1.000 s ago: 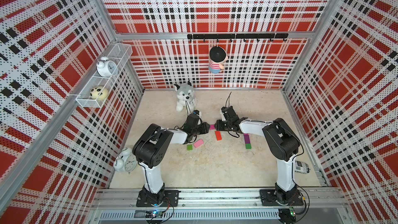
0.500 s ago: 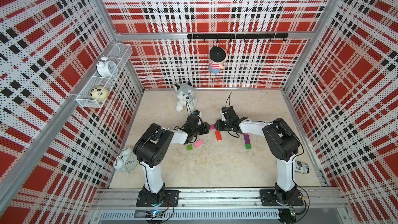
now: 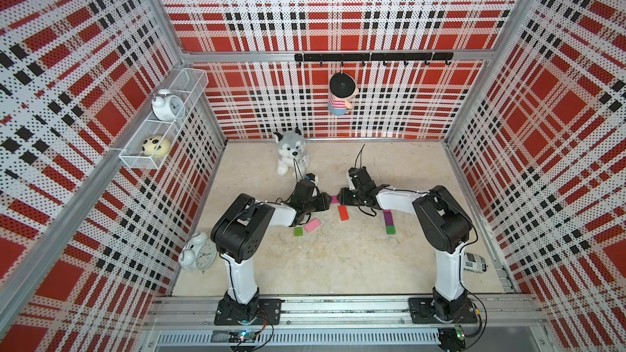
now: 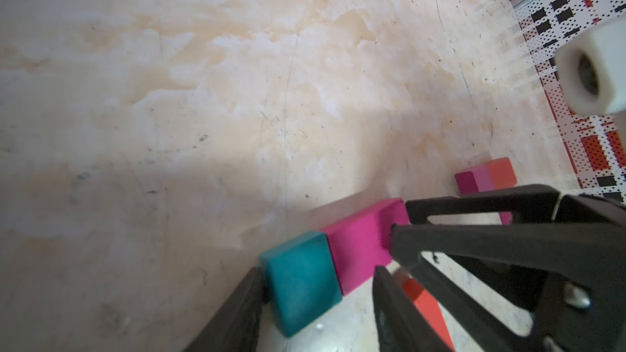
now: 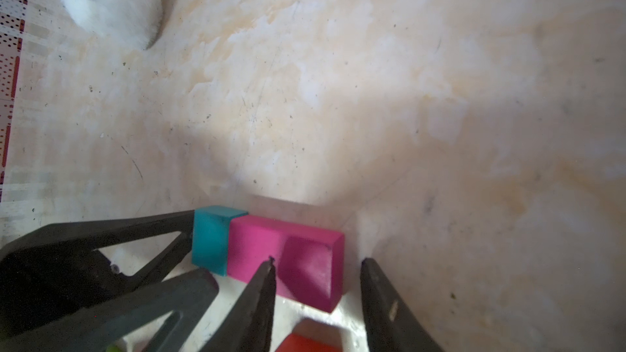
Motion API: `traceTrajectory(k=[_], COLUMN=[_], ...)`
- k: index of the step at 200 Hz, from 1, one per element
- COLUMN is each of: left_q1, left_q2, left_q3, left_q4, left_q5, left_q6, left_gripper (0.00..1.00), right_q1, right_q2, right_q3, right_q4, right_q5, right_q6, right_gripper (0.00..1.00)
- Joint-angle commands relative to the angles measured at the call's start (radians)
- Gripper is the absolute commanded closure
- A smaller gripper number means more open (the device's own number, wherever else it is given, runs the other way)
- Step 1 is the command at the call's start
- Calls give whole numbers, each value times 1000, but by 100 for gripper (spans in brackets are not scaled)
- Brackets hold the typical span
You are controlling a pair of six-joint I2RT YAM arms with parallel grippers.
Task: Assemble the number 7 with building blocks
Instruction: Adjust the building block at the center of the board.
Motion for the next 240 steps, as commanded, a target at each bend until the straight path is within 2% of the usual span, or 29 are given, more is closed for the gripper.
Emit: traceTrajectory(k=[1, 154, 184, 222, 240], left_q1=[-10, -7, -6, -5, -5], left_q2=[18, 26, 9, -27, -47], left_q3=[25, 39, 29, 9, -3], left_q4=[9, 9, 10, 8, 0], left_q5=[12, 11, -6, -34, -45], left_q6=[0, 2, 4, 15, 21], left_gripper=[45, 43, 35, 10, 4], right_q1=[4, 17, 19, 57, 91], right_q2=[2, 2, -30, -100, -108], right_q3=[-6, -3, -17, -21, 3], right_q4=[16, 14, 17, -16, -87], right_q5=[4, 3, 33, 95, 138], right_q6=[11, 23, 28, 15, 10], right_gripper=[55, 54, 51, 45, 44])
